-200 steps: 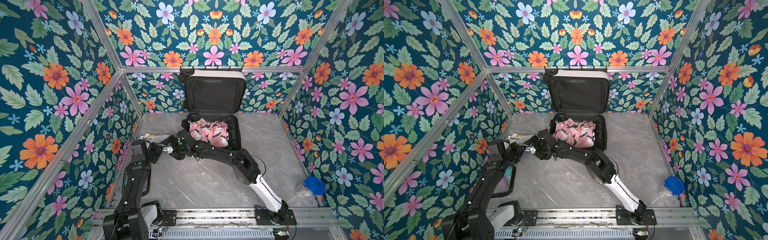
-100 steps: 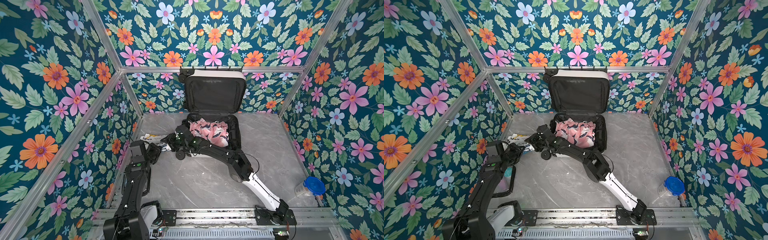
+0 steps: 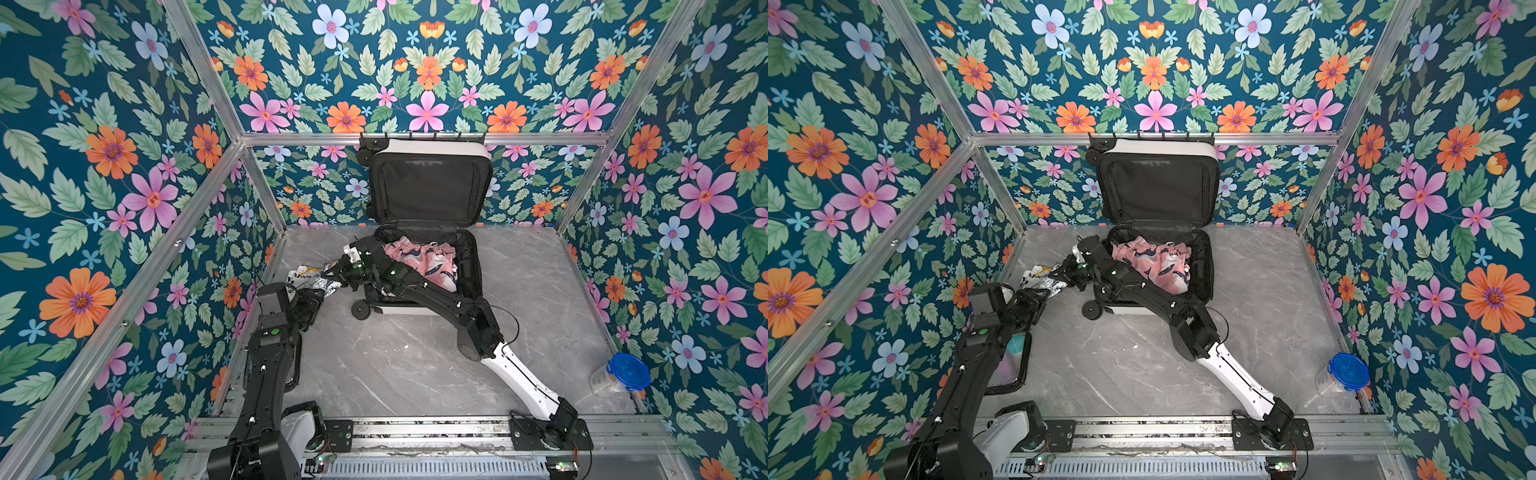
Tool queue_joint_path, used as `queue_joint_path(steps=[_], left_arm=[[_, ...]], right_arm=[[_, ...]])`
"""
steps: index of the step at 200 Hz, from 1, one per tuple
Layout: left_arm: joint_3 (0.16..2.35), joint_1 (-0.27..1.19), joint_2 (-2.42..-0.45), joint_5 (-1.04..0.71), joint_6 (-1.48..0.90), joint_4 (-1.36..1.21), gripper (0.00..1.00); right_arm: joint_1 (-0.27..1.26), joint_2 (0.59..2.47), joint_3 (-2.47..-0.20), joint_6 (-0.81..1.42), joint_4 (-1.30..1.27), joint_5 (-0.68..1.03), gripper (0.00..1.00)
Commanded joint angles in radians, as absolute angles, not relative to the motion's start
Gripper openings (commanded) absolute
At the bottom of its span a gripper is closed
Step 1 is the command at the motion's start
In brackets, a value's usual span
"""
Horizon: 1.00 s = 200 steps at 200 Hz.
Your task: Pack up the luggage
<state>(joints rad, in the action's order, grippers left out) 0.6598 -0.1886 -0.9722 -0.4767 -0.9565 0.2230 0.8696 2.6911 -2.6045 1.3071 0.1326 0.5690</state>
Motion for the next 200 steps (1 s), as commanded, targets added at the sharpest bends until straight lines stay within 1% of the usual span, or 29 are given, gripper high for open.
queue_joint_path(steps=[1, 16, 39, 54, 82, 101, 115, 135, 169, 200], left_arm=[[0.673, -0.21, -0.96, -0.491, -0.895, 0.292, 0.49], [0.663, -0.235, -0.957, -0.517, -0.881, 0.302, 0.49], [0.627, -0.288, -0.947, -0.583, -0.872, 0.309, 0.55], [0.601, -0.338, -0.926, -0.621, -0.856, 0.328, 0.57], [0.561, -0.484, -0.91, -0.715, -0.817, 0.347, 0.59], [0.558, -0.58, -0.951, -0.775, -0.779, 0.357, 0.6], [0.557, -0.625, -0.999, -0.815, -0.76, 0.343, 0.61], [0.548, -0.654, -1.057, -0.867, -0.761, 0.309, 0.62], [0.547, -0.663, -1.066, -0.9, -0.784, 0.281, 0.65], [0.466, -0.664, -1.101, -0.982, -0.873, 0.168, 0.66]], right_arm=[[0.846, 2.703, -2.654, 1.192, 0.211, 0.683, 0.0], [0.828, 2.695, -2.652, 1.154, 0.241, 0.719, 0.0], [0.819, 2.668, -2.616, 1.124, 0.243, 0.739, 0.0], [0.818, 2.657, -2.605, 1.12, 0.234, 0.742, 0.0], [0.818, 2.657, -2.606, 1.14, 0.209, 0.746, 0.0], [0.818, 2.656, -2.606, 1.148, 0.2, 0.75, 0.0], [0.818, 2.651, -2.602, 1.154, 0.189, 0.75, 0.0], [0.818, 2.647, -2.605, 1.167, 0.172, 0.752, 0.0], [0.818, 2.647, -2.622, 1.183, 0.153, 0.759, 0.0], [0.818, 2.645, -2.623, 1.211, 0.114, 0.765, 0.0]])
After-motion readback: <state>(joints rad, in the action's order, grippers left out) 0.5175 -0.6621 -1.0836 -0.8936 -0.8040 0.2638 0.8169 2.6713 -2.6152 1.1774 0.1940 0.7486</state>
